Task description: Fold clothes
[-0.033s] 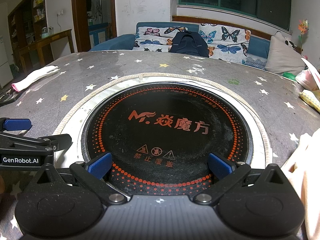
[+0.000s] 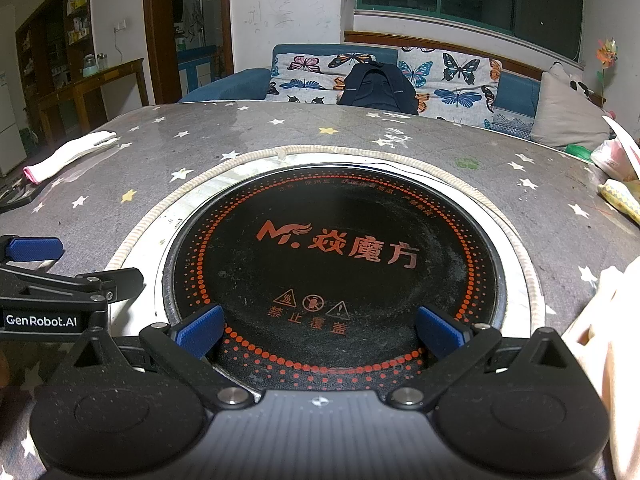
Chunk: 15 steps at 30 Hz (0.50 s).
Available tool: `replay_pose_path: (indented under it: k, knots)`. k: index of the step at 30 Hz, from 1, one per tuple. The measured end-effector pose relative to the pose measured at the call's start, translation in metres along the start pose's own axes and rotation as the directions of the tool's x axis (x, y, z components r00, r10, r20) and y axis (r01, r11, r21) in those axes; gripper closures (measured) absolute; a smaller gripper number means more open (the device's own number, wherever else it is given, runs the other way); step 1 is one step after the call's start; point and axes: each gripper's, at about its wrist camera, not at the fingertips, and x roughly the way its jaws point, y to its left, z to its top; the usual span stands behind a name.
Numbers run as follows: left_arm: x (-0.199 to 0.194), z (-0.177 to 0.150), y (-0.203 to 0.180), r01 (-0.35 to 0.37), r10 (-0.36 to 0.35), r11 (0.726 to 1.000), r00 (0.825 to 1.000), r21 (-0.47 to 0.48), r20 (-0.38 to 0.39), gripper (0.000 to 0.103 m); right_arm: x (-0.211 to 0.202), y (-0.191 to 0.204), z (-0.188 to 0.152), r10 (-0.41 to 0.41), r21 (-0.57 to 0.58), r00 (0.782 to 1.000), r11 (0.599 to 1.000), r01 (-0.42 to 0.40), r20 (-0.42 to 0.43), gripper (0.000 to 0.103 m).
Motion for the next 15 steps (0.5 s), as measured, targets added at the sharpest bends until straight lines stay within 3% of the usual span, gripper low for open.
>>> replay_pose_path:
  k: [15]
  knots:
    - [0.0017, 0.0019, -0.0040, -0.005, 0.005, 1.000, 1.000, 0.007, -0.002, 0.000, -0.0027, -0.0058, 0.0002, 0.005, 0.003, 1.000, 1.000, -0.005, -0.001, 0.000]
